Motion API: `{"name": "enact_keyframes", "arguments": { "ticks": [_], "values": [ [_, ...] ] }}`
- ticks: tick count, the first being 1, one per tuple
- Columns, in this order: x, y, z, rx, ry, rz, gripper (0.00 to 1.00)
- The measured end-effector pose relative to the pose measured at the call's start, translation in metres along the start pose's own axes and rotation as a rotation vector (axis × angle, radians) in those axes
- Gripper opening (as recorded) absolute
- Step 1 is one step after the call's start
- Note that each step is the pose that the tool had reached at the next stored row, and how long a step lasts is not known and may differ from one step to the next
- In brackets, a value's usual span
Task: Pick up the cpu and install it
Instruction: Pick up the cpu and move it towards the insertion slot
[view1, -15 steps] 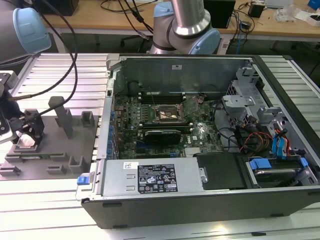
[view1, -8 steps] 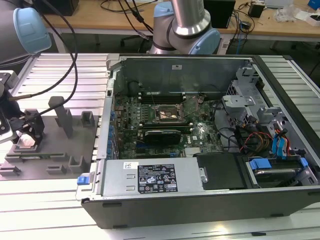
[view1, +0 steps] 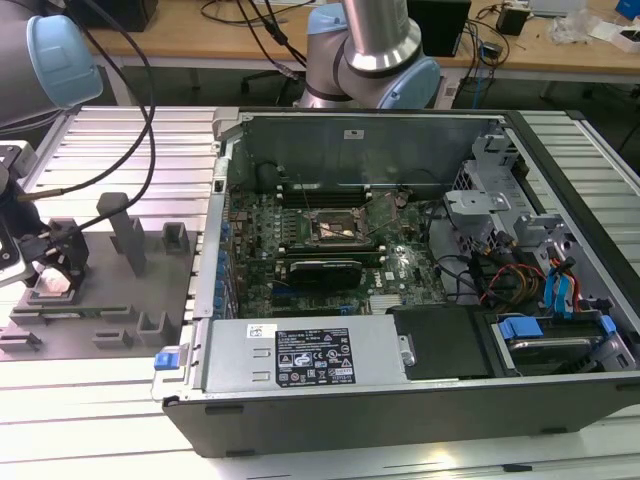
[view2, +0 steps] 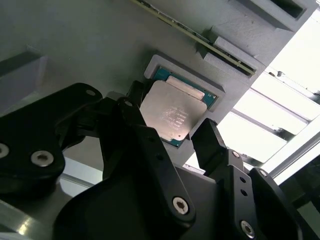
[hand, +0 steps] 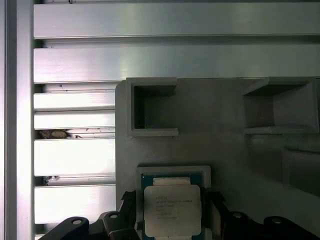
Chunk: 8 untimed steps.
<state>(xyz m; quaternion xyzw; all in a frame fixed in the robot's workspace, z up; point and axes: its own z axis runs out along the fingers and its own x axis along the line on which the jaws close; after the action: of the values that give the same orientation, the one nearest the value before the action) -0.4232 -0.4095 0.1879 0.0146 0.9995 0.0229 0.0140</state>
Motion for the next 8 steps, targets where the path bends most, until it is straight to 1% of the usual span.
{"name": "enact_keyframes", "arguments": {
  "ticks": [1, 2, 3, 8],
  "values": [
    [0.0, 0.0, 0.0, 0.0, -0.0001, 0.0, 0.65],
    [0.0, 0.0, 0.0, 0.0, 0.0, 0.0, 0.58],
    [0.0, 0.0001, 0.0, 0.0001, 0.0, 0.0, 0.55],
    [0.0, 0.0001, 0.0, 0.0, 0.0, 0.0, 0.55]
  ]
}}
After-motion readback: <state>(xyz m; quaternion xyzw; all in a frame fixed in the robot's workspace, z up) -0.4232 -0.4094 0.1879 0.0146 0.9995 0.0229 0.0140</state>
